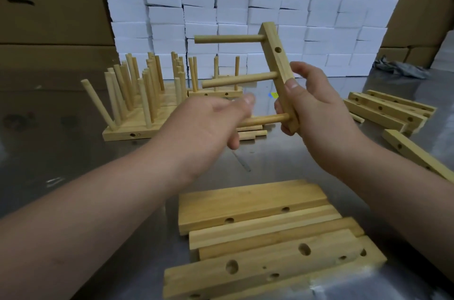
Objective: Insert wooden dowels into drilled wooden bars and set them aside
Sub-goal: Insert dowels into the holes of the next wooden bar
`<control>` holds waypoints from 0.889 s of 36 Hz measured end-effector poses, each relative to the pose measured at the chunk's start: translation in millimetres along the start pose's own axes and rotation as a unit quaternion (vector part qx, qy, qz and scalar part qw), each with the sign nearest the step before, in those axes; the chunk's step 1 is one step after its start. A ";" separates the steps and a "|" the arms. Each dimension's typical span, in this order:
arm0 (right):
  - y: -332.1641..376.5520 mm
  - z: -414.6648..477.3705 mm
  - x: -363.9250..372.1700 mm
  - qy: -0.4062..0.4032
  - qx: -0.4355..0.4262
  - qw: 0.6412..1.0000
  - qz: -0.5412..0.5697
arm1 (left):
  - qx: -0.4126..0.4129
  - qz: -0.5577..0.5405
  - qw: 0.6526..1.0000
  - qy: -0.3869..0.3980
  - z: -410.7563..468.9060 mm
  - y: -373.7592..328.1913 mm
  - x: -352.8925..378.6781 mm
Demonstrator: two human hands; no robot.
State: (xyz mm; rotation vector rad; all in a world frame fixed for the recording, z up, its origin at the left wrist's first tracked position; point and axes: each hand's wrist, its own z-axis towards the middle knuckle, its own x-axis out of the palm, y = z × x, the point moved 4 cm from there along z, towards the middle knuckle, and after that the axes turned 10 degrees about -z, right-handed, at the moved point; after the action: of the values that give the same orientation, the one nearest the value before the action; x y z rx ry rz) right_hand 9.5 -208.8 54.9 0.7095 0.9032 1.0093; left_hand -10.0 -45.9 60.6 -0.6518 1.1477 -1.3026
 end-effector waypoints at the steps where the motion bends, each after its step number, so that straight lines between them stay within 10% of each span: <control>1: -2.7 1.8 -4.0 -0.010 0.020 1.000 0.018 | -0.006 -0.038 0.999 -0.008 1.2 3.1 -2.0; 9: -16.3 3.2 -16.6 0.142 0.234 0.916 0.293 | -0.030 -0.006 0.994 -0.109 15.2 38.7 -24.7; 13: -10.3 -11.4 -4.1 0.370 0.312 0.787 0.382 | -0.026 -0.083 0.995 -0.042 15.9 46.3 -22.4; 20: -20.4 -10.4 -6.2 0.450 0.313 0.743 0.384 | 0.029 -0.090 0.995 0.030 11.2 43.8 -13.8; 27: -32.8 8.8 -15.7 0.150 0.291 0.897 0.296 | -0.004 0.012 0.998 -0.063 19.7 64.1 -26.1; 32: -36.3 9.7 -15.8 0.109 0.196 0.951 0.215 | -0.047 0.018 0.993 -0.103 22.1 71.0 -30.1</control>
State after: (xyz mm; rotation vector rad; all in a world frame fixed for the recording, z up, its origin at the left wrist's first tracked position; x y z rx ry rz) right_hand 28.6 -237.8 33.7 1.1826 1.1913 1.3271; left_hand 41.9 -7.2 13.2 -0.8123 1.0511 -1.1263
